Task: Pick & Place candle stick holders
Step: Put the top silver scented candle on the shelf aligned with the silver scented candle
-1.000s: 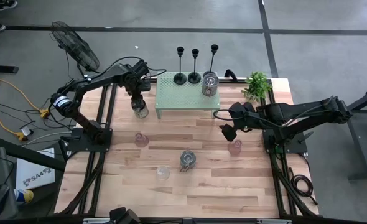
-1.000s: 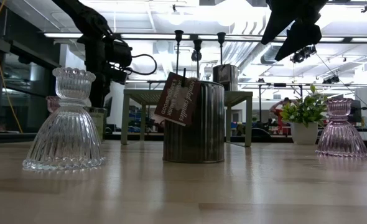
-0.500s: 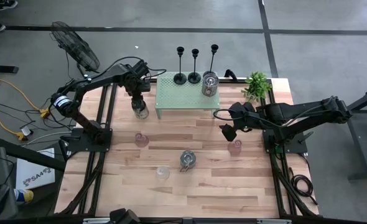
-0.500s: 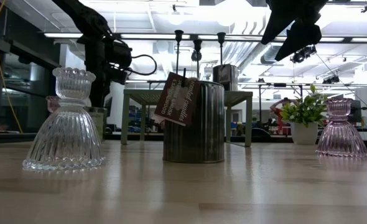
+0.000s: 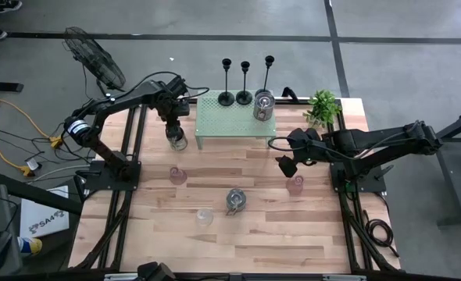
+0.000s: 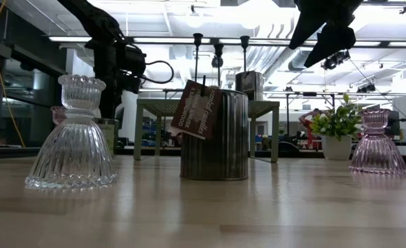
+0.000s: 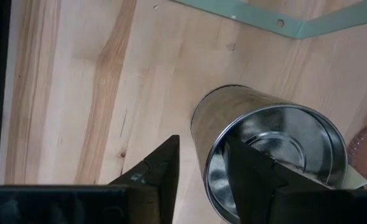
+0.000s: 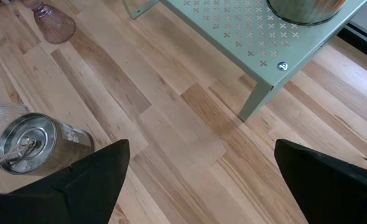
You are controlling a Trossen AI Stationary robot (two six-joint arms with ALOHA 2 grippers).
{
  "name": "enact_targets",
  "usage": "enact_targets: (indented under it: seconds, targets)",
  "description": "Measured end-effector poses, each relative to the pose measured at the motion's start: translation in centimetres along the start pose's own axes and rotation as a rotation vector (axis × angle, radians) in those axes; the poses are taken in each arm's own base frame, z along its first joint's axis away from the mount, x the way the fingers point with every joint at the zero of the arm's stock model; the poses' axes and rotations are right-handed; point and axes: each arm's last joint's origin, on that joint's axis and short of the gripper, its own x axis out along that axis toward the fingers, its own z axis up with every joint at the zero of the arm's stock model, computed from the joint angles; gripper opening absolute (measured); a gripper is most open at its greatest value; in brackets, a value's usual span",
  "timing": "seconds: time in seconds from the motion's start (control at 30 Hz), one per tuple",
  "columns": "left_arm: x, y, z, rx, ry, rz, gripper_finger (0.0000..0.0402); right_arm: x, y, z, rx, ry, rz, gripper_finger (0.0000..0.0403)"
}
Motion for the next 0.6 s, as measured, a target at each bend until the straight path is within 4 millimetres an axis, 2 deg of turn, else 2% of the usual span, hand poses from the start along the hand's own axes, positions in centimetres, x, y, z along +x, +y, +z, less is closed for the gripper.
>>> enact_targets:
  seconds: [0.33,0.6]
  targets:
    - [0.0,-0.05,-0.03,0.008,0.006,-0.001,0.0012,0.0,0.0,0.0,0.0,0.0,0.0,0.0392]
    - [0.0,-0.01,-0.06,-0.012,0.013,0.01,0.0002,0.0,0.0,0.0,0.0,0.0,0.0,0.0392]
